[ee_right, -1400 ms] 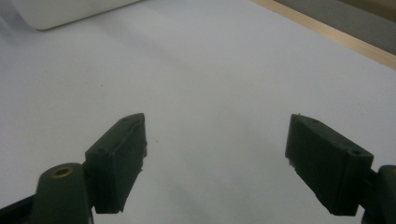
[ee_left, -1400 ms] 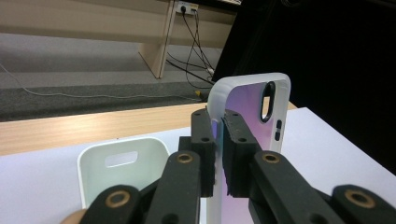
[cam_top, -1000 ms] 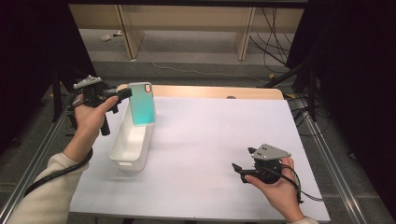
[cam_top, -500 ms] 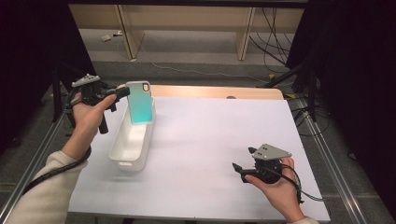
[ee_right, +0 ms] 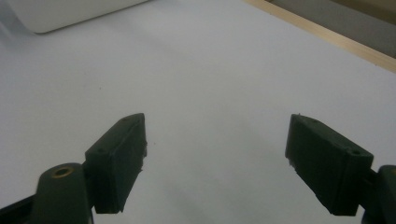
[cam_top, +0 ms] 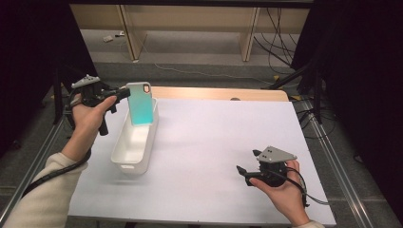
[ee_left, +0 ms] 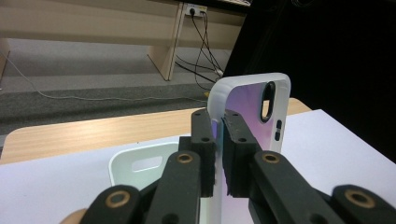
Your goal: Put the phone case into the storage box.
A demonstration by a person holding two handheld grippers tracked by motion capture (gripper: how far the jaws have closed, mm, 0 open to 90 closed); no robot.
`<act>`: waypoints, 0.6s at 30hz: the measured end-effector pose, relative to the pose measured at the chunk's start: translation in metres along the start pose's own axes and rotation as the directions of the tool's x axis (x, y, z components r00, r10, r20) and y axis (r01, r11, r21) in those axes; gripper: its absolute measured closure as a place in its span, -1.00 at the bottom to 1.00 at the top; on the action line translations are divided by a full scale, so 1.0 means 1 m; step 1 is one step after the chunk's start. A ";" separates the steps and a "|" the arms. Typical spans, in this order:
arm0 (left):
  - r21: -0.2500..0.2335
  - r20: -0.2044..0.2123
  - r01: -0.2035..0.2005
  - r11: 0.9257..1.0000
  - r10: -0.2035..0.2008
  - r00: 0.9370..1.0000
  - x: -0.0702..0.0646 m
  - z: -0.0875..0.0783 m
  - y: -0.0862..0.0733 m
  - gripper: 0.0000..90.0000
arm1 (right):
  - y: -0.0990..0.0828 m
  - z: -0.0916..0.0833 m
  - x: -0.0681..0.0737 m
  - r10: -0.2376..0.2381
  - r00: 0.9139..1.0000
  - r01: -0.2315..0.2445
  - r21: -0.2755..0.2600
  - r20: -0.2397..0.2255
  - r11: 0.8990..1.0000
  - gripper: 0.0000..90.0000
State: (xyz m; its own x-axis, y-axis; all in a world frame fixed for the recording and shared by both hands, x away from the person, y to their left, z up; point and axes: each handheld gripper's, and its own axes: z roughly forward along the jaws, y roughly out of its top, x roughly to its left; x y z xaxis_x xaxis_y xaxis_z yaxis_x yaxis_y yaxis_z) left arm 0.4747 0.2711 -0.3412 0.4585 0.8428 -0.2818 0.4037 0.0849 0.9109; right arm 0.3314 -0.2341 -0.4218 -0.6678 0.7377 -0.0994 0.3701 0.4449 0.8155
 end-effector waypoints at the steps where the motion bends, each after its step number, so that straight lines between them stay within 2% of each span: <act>1: 0.000 -0.003 -0.001 1.000 0.001 1.000 0.001 0.000 0.000 0.86 | 0.000 0.000 0.000 -0.001 1.000 0.001 0.000 0.000 1.000 -0.52; 18: -0.005 -0.018 -0.014 1.000 0.014 1.000 0.009 0.000 0.002 0.86 | -0.001 0.001 0.001 0.010 1.000 -0.010 0.005 -0.004 1.000 -0.52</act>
State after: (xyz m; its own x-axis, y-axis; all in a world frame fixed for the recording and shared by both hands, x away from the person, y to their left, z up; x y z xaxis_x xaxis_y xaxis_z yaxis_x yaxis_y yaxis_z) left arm 0.4801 0.2787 -0.3418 0.4495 0.8535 -0.2635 0.3935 0.0756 0.9162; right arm 0.3310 -0.2335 -0.4226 -0.6665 0.7401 -0.0896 0.3794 0.4402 0.8138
